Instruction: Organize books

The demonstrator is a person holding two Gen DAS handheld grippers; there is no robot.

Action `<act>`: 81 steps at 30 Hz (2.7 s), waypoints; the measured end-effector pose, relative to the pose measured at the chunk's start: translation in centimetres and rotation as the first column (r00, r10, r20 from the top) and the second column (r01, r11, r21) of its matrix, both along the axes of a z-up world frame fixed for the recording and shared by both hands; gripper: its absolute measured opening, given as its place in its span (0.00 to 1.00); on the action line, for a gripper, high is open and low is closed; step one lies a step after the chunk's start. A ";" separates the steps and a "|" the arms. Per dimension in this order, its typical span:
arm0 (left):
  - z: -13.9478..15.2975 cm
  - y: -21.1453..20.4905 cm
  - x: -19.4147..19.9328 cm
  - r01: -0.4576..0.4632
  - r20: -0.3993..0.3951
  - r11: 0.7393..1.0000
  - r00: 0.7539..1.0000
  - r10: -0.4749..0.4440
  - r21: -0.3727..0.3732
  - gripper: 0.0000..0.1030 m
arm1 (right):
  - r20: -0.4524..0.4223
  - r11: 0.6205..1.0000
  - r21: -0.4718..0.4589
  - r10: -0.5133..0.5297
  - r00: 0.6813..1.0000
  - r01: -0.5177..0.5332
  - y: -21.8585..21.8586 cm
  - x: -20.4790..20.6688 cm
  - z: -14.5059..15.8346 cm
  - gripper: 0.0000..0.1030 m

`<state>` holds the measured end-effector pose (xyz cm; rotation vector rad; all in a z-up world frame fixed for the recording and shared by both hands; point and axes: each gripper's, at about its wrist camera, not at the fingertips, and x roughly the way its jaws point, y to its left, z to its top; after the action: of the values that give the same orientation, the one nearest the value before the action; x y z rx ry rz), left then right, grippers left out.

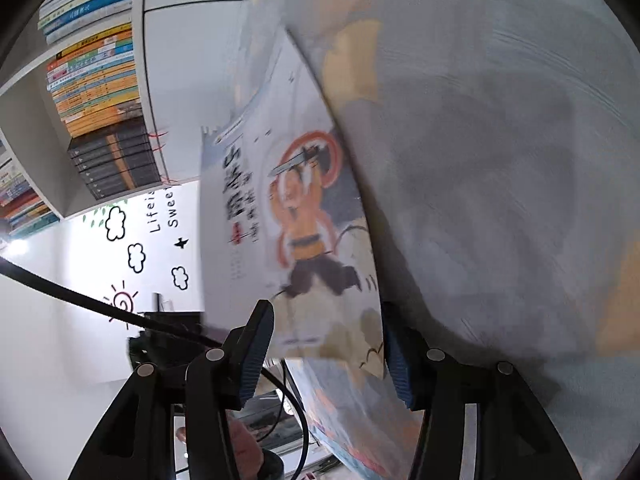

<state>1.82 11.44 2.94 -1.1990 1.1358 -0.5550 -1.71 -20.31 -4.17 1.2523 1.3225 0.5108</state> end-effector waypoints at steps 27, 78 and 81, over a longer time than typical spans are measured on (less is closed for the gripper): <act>2.9 -10.4 -18.2 -0.088 0.058 0.862 0.996 0.067 0.500 0.40 | 0.073 0.505 -0.834 0.498 0.864 -0.221 9.7 9.4 6.9 0.61; 0.5 -1.5 -0.5 -0.133 0.060 0.741 0.990 0.124 0.658 0.71 | 0.160 0.597 -0.793 0.401 0.902 -0.124 5.1 6.6 7.3 0.62; -0.1 -3.3 -0.1 -0.080 0.075 0.776 0.996 0.043 0.626 0.68 | 0.141 0.584 -0.802 0.389 0.911 -0.125 5.0 7.2 6.6 0.51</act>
<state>1.73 8.11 2.87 -0.6223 1.1043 -0.1222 5.46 -15.30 2.40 0.2179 1.2470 0.2464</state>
